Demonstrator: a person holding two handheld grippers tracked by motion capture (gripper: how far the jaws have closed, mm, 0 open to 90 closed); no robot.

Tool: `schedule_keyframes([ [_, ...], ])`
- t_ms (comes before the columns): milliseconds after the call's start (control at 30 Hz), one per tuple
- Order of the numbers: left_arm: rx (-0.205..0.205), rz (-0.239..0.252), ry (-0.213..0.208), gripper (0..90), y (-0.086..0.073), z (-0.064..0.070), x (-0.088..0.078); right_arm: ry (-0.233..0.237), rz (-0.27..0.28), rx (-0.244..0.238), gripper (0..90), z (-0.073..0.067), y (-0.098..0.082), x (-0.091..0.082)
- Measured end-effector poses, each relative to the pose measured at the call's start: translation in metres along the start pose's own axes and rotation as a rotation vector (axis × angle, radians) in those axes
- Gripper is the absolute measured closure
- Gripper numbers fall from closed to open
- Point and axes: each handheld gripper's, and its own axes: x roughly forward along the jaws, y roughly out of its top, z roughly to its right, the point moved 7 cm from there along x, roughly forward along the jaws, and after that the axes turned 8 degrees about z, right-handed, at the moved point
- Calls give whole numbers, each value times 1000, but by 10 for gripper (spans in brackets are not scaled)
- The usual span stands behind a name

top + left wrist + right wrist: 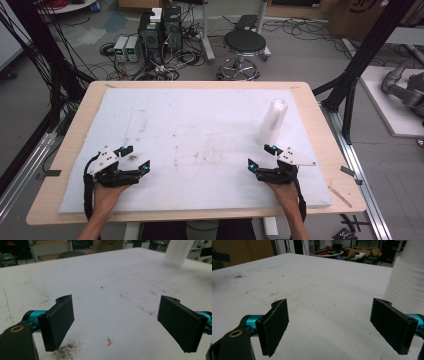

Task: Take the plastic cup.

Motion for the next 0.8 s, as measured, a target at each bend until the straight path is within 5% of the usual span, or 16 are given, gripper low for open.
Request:
schedule_keyframes([
  [800,28,0,-5,137,0,3,0,42,-35,1,152,-2,0,2],
])
